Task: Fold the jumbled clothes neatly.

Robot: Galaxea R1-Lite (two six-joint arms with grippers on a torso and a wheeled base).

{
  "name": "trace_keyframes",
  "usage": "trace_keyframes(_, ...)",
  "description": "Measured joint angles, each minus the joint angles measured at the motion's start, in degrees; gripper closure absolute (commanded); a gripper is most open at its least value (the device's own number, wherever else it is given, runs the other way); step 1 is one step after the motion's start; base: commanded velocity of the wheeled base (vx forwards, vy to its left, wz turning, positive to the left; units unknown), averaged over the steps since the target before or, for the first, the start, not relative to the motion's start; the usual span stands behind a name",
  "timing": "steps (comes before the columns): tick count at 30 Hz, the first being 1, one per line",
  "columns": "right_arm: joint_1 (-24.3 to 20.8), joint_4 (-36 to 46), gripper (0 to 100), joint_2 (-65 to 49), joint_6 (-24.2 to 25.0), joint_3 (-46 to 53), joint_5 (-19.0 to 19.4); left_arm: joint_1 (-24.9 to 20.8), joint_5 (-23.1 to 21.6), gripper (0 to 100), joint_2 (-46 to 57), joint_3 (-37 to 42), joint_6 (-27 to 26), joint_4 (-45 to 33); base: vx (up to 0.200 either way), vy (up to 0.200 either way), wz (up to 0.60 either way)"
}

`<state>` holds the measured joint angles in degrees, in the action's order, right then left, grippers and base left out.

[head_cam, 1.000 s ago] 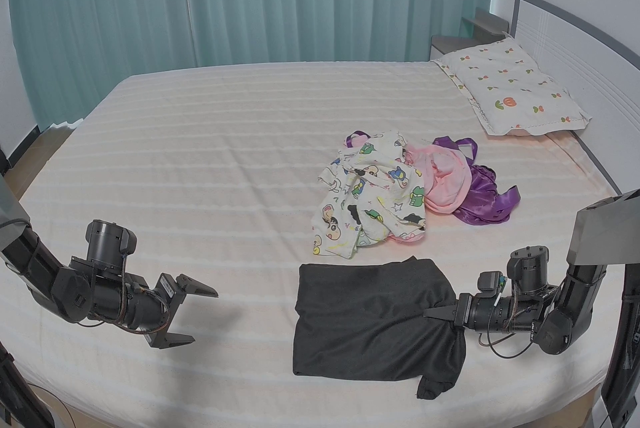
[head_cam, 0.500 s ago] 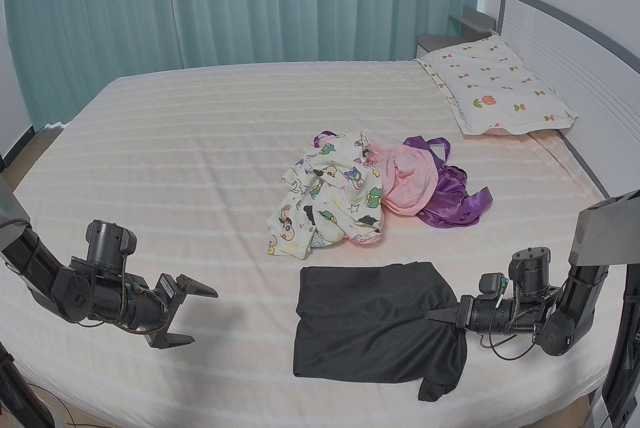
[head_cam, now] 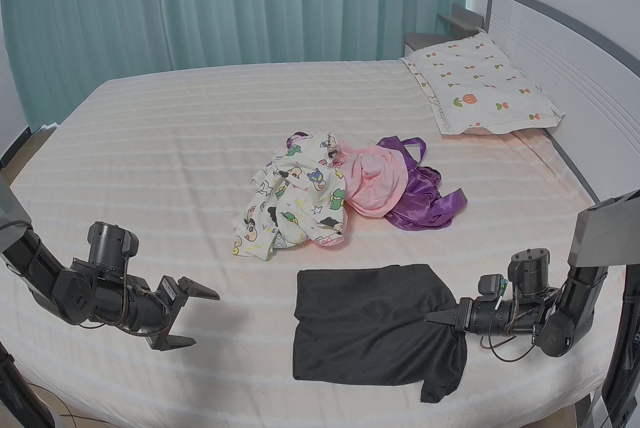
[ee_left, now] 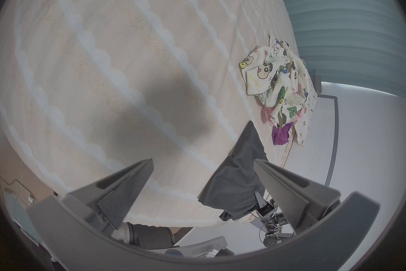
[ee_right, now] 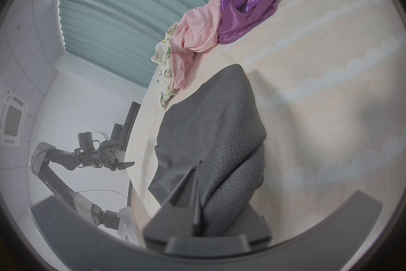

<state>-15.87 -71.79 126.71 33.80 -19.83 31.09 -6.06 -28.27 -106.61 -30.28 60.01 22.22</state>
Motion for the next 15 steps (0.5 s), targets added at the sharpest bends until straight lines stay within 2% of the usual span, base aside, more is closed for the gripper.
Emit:
trace_keyframes(9,-0.63,-0.13,0,0.13,-0.61,0.38,-0.98,0.0,0.02,0,0.0,0.05,0.0,0.0,0.0,0.0,0.0)
trace_keyframes(15,3.28,0.99,0,-0.68,-0.61,-0.61,-2.13,0.0,0.05,0,0.0,0.05,0.0,0.0,0.0,0.0,0.0)
